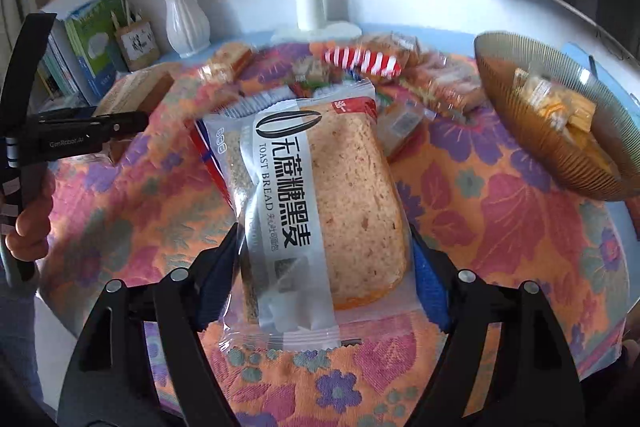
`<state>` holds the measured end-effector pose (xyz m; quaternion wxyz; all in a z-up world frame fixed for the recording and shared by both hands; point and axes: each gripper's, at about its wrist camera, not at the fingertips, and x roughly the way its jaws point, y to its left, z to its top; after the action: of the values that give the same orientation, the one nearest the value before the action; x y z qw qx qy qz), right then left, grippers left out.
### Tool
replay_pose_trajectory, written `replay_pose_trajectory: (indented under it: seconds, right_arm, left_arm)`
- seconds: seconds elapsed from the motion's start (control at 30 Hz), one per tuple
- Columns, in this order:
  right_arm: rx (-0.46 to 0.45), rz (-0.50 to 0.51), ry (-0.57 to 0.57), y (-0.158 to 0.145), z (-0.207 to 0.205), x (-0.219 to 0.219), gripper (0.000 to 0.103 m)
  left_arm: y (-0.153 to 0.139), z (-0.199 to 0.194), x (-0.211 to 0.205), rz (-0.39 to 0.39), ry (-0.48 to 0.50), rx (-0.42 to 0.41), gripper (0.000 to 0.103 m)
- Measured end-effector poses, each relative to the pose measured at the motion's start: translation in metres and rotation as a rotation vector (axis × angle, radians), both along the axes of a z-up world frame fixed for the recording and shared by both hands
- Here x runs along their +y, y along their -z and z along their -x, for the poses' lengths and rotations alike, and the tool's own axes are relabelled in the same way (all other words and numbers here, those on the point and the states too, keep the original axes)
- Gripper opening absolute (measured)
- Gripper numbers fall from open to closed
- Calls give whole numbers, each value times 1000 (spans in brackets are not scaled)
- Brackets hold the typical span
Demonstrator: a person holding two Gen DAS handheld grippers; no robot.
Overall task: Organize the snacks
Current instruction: 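Carry both bread bags to the glass bowl and open both tools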
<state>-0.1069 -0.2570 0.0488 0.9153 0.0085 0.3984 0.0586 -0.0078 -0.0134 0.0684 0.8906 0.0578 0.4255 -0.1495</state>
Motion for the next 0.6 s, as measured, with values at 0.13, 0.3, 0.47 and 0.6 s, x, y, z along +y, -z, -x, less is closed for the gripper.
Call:
replay_pose_trajectory:
  seconds: [0.13, 0.3, 0.47, 0.6]
  right_arm:
    - [-77, -2, 28, -29, 16, -13, 78]
    - [-162, -23, 108, -58, 36, -43, 79]
    - [-221, -67, 232, -95, 36, -103, 79]
    - [-258, -89, 394, -118, 25, -158, 79]
  left_arm:
    - [-25, 10, -17, 45, 39, -36, 74]
    - [-55, 22, -51, 83, 142, -86, 74]
    - [-91, 21, -109, 137, 294, -125, 74]
    - [-115, 9, -173, 136, 403, -162, 74]
